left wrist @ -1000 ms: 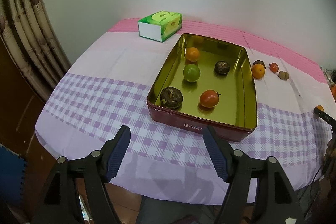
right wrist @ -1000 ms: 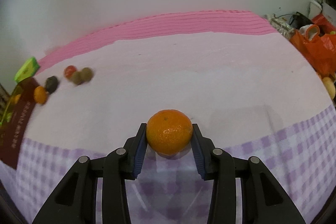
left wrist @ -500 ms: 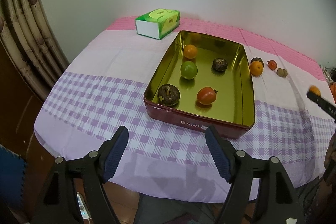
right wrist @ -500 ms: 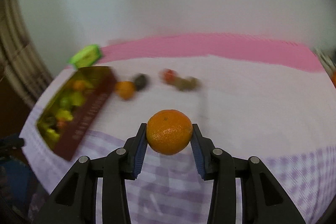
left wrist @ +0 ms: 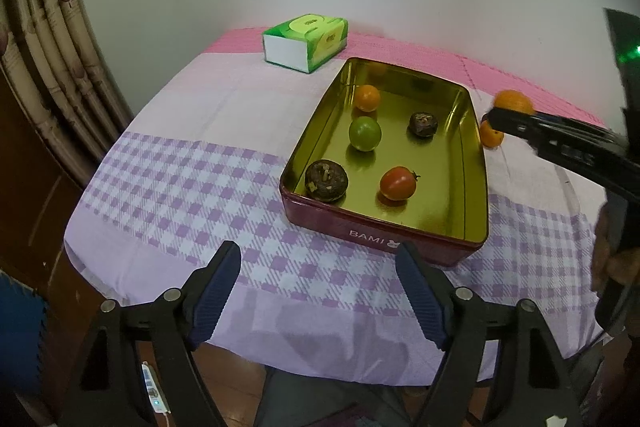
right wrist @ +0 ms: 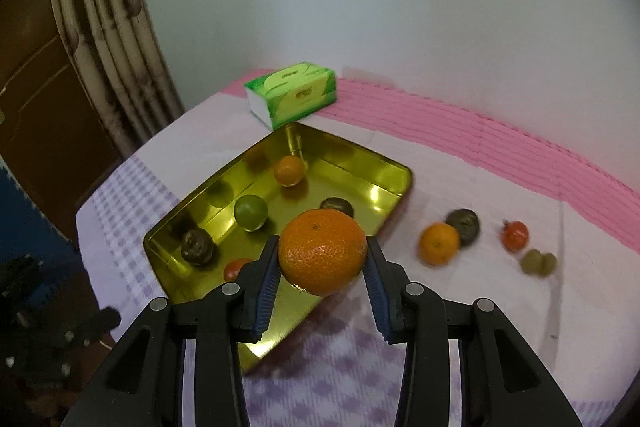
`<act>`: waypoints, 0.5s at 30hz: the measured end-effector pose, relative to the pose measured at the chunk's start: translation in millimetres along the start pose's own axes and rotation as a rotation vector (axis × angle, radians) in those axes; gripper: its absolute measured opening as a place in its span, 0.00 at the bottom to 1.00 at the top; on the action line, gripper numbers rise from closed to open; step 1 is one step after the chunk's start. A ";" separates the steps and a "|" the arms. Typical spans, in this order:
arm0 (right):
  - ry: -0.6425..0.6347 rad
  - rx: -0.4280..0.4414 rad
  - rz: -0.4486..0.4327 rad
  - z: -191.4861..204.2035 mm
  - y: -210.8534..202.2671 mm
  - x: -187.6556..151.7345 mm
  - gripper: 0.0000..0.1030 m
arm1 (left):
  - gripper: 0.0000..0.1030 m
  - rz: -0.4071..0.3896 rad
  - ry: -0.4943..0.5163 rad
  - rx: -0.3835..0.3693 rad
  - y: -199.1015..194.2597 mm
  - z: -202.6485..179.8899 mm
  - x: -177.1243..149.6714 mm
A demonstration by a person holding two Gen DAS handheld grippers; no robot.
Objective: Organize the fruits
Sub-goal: 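Carry the orange over the tin with the right gripper and release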
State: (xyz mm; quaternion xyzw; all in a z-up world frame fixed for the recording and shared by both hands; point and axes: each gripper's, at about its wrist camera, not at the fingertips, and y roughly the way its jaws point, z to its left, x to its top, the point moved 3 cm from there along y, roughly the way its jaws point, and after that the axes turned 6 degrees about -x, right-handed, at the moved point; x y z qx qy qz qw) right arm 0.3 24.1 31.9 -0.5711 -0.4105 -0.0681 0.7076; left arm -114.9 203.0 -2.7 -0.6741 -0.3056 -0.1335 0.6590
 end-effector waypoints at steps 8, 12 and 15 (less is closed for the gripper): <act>0.031 -0.004 0.079 1.8 33.3 9.9 0.40 | 0.74 0.008 -0.019 -0.008 -0.5 4.7 2.1; 0.011 -0.010 0.096 9.1 41.7 13.8 0.40 | 0.74 0.014 -0.025 -0.012 0.5 7.2 3.2; -0.002 -0.015 0.107 14.7 46.6 15.6 0.40 | 0.74 0.018 -0.031 -0.014 1.0 8.4 3.0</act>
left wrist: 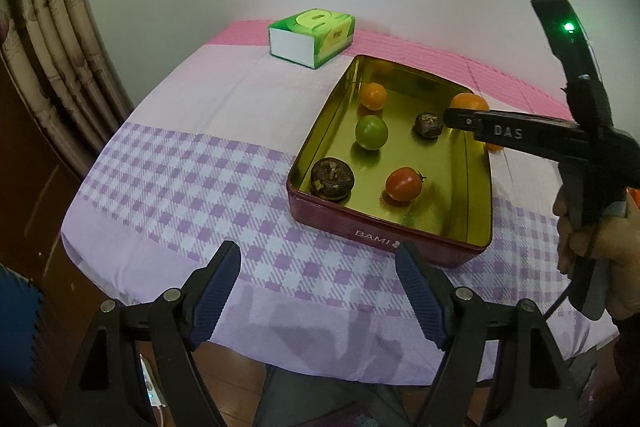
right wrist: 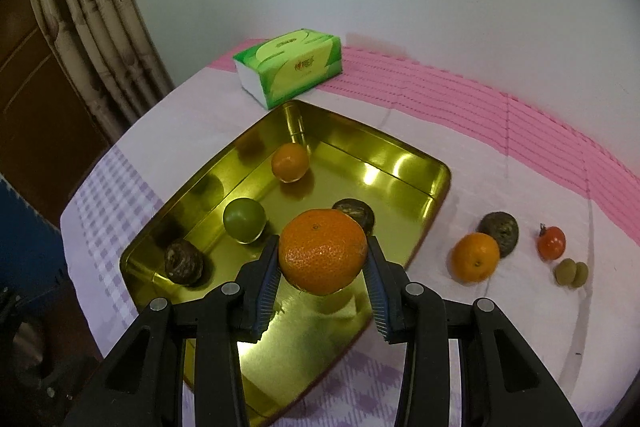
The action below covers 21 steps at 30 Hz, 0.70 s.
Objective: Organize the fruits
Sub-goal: 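Carry the orange over the tin with the right gripper and release, then grasp another orange beside the tin with the right gripper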
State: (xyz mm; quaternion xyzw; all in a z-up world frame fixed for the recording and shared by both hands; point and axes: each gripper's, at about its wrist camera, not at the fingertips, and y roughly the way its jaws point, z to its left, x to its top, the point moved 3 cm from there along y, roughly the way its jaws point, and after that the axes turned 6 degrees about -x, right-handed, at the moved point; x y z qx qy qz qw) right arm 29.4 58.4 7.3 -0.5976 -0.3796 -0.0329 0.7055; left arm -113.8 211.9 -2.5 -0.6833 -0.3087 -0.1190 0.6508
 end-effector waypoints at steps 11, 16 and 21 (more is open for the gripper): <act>-0.002 -0.011 0.019 11.1 13.8 9.8 0.41 | 0.77 -0.010 0.001 0.021 -1.9 1.7 1.3; 0.020 -0.013 -0.013 9.2 10.1 15.7 0.41 | 0.78 -0.019 0.012 0.032 -3.3 1.7 2.2; 0.047 0.012 -0.075 1.8 -6.6 18.0 0.41 | 0.78 -0.020 0.013 0.037 -3.0 2.2 2.5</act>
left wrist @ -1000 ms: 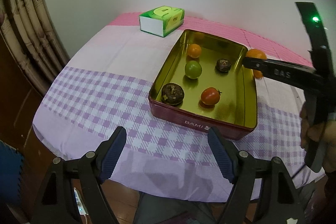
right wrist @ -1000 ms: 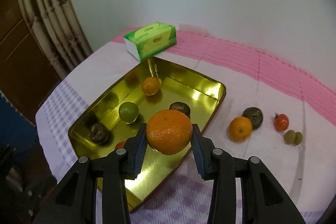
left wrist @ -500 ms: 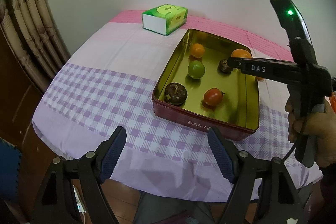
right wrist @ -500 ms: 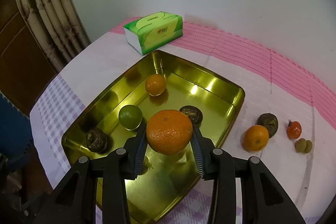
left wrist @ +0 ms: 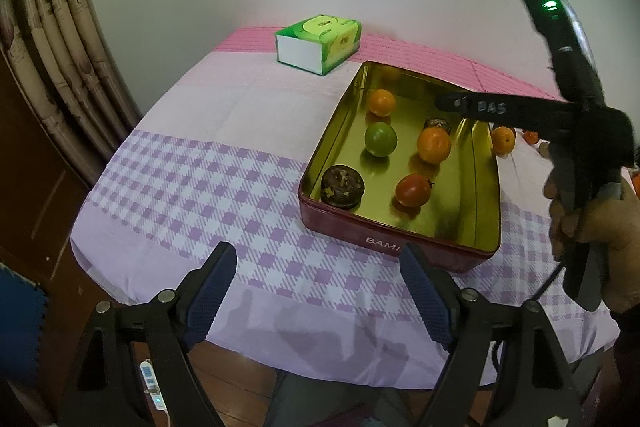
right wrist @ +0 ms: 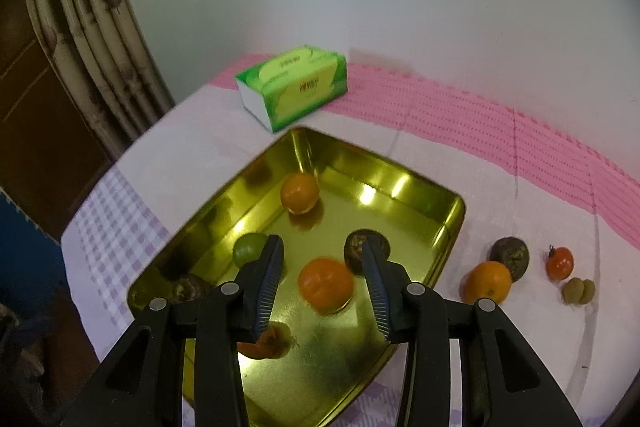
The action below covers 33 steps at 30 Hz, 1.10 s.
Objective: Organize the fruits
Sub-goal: 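Grasp another orange beside the tin with the right gripper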
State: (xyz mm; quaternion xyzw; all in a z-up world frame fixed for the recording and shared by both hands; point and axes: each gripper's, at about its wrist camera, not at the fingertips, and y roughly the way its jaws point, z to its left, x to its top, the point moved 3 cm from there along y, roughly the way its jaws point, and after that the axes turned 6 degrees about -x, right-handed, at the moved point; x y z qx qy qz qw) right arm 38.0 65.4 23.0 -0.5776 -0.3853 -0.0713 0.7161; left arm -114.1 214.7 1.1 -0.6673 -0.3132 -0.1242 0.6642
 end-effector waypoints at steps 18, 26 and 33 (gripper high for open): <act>0.206 -0.073 0.007 -125.0 -17.5 -82.9 0.41 | 0.78 0.000 0.029 0.013 1.5 -7.3 -3.6; 0.281 -0.044 0.027 -128.8 5.8 -62.6 0.41 | 0.78 0.024 0.024 0.016 9.6 -6.2 -4.8; 0.371 -0.085 0.084 -130.3 36.6 -51.4 0.41 | 0.78 0.037 0.019 0.011 13.1 -4.8 -5.5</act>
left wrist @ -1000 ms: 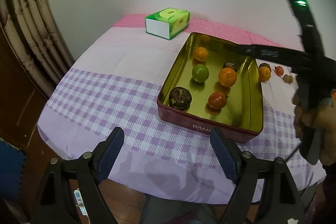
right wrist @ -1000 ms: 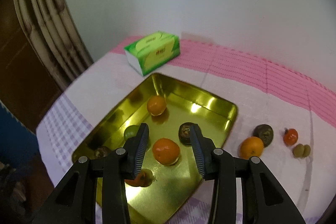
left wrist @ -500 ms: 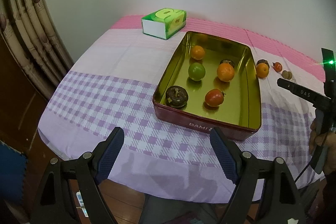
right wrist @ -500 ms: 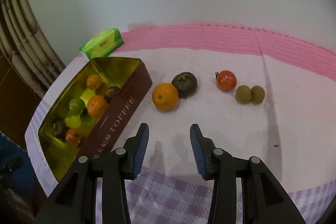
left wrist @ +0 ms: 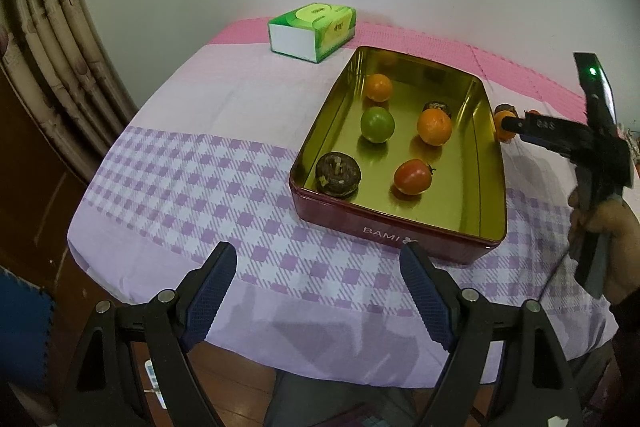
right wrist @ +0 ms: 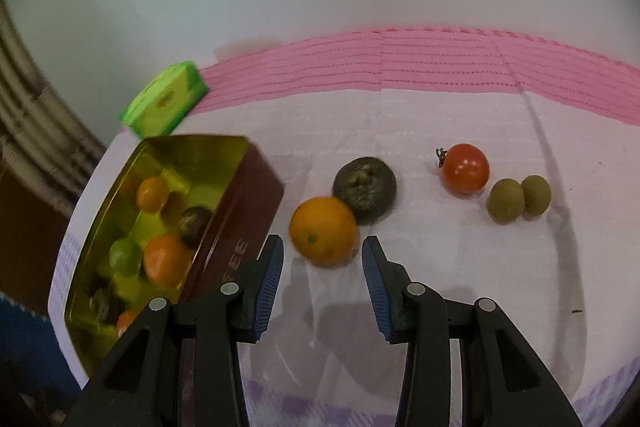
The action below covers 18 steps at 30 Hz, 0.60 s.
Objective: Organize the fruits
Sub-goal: 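Grasp another orange beside the tin with the right gripper, then hold the orange with the right gripper while the left gripper grasps two small olive-green fruits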
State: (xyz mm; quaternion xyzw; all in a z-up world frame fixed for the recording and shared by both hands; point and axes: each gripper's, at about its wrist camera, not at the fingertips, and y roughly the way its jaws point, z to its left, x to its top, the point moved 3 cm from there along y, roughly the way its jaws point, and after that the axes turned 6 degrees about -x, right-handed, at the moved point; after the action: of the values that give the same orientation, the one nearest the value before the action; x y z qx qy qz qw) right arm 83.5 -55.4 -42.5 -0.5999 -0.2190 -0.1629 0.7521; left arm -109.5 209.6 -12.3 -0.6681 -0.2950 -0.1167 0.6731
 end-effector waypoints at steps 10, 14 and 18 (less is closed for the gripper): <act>-0.037 0.027 0.012 -11.8 -6.7 -13.1 0.34 | 0.78 0.006 0.011 0.017 4.2 -1.2 -1.2; -0.064 -0.026 -0.054 -57.7 -49.0 -34.2 0.34 | 0.78 -0.002 0.025 0.022 3.0 -4.7 -3.3; -0.004 -0.200 -0.091 -144.3 -82.4 -40.4 0.34 | 0.78 -0.020 0.069 0.017 -0.3 -16.0 -6.7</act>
State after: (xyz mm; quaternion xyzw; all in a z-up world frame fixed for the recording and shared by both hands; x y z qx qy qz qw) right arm 26.7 -215.3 -21.9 -0.6617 -0.2304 -0.2165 0.6799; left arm -111.2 192.5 -14.7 -0.6550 -0.2791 -0.1438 0.6873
